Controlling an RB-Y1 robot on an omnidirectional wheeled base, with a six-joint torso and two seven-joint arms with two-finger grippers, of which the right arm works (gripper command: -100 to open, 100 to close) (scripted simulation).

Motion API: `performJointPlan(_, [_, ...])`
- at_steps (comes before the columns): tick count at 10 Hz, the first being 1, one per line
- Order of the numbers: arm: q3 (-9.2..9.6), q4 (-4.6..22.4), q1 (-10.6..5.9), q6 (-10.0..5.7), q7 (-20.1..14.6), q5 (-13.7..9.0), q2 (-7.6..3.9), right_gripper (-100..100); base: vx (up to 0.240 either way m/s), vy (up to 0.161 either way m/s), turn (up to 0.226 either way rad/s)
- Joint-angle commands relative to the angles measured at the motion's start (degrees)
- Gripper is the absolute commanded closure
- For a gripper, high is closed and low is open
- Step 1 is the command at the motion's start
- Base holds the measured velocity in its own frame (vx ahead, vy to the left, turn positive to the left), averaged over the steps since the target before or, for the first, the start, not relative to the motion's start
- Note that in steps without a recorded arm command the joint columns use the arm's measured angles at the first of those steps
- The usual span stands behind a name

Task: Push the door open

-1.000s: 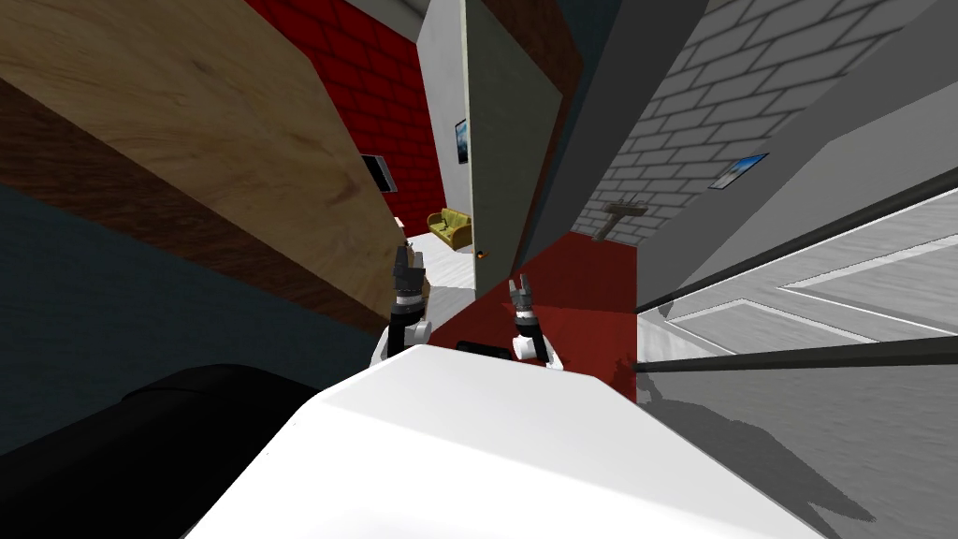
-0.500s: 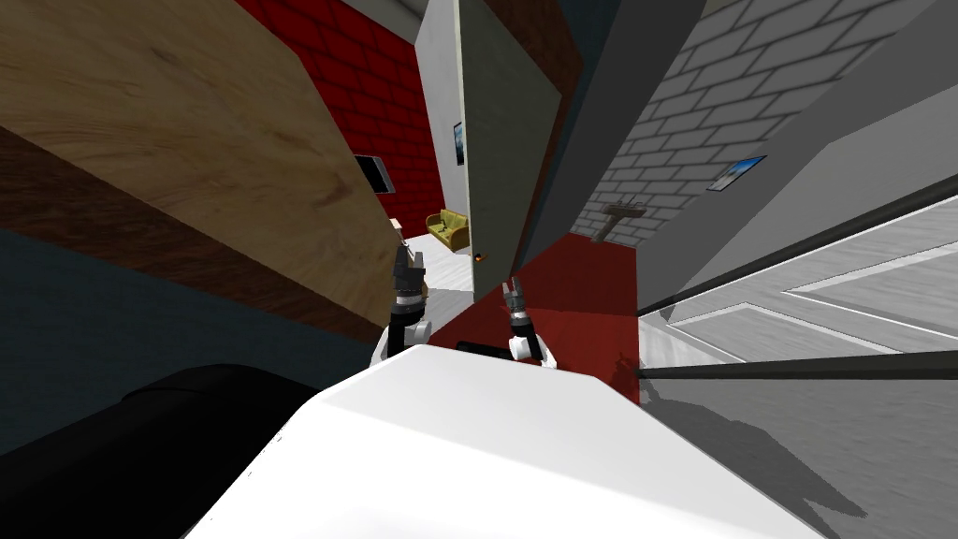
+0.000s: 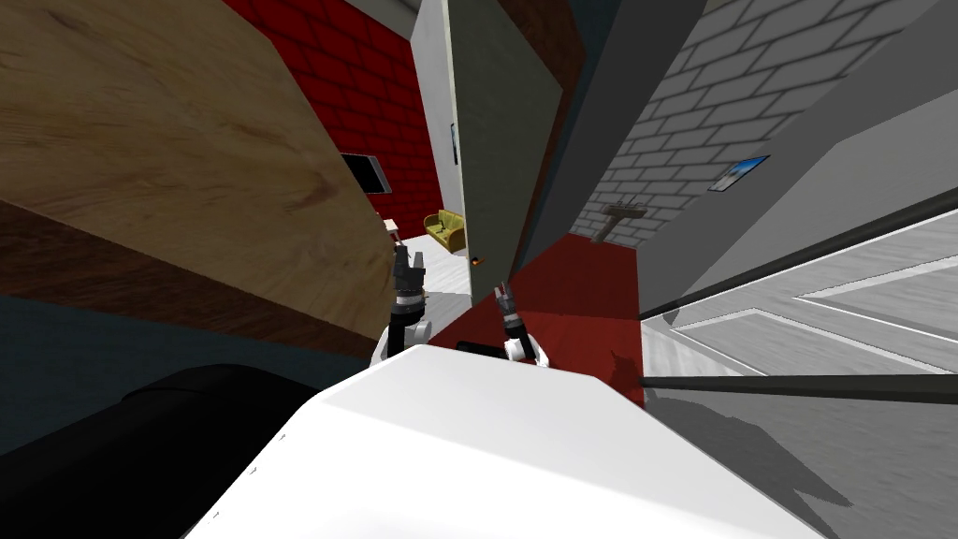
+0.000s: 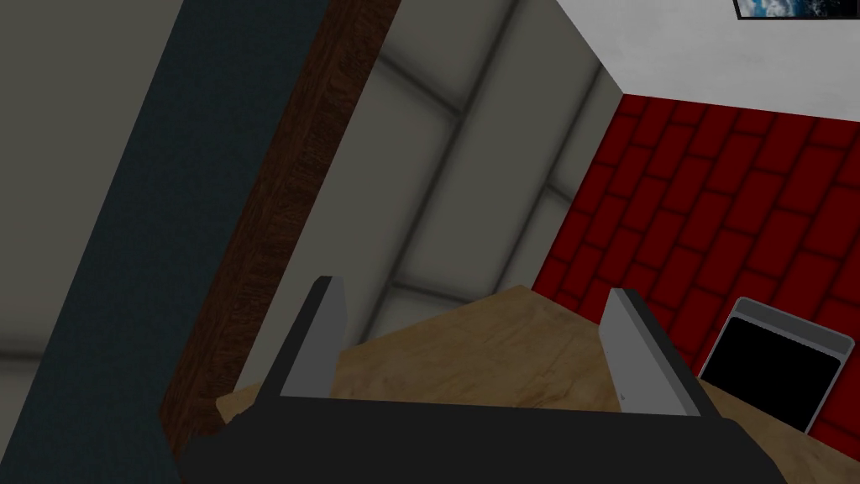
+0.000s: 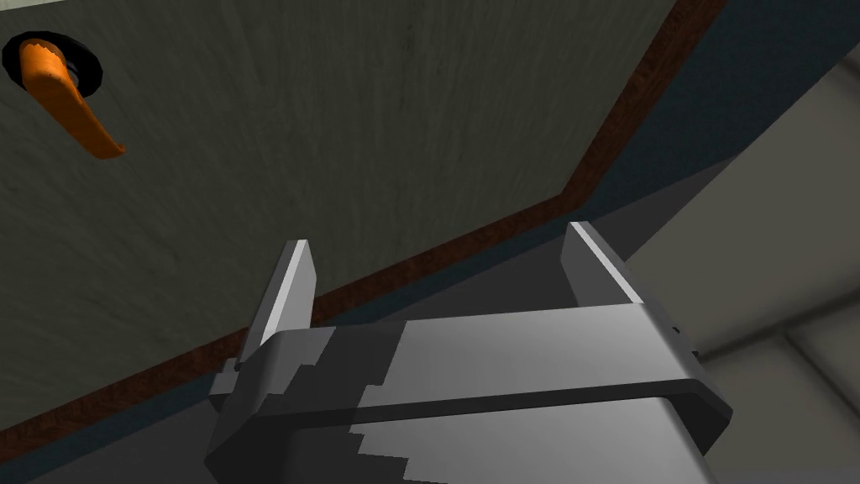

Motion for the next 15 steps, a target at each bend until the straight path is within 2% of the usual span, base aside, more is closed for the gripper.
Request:
performJointPlan(1, [1.06,1.7,-0.6,-0.25,-0.2,0.1,-0.1,-100,0.121,-0.013,-0.005])
performJointPlan(9, [5.66,9.6,-3.7,-1.23,-0.6,0.5,-0.09,-100,0.099,-0.02,-0.009])
performJointPlan(13, [9.46,16.1,-6.26,-2.05,-1.0,0.8,0.03,-100,0.151,-0.024,-0.013])
performJointPlan(15, [10.53,17.9,-6.97,-2.27,-1.1,0.9,0.07,-100,0.146,-0.035,-0.008])
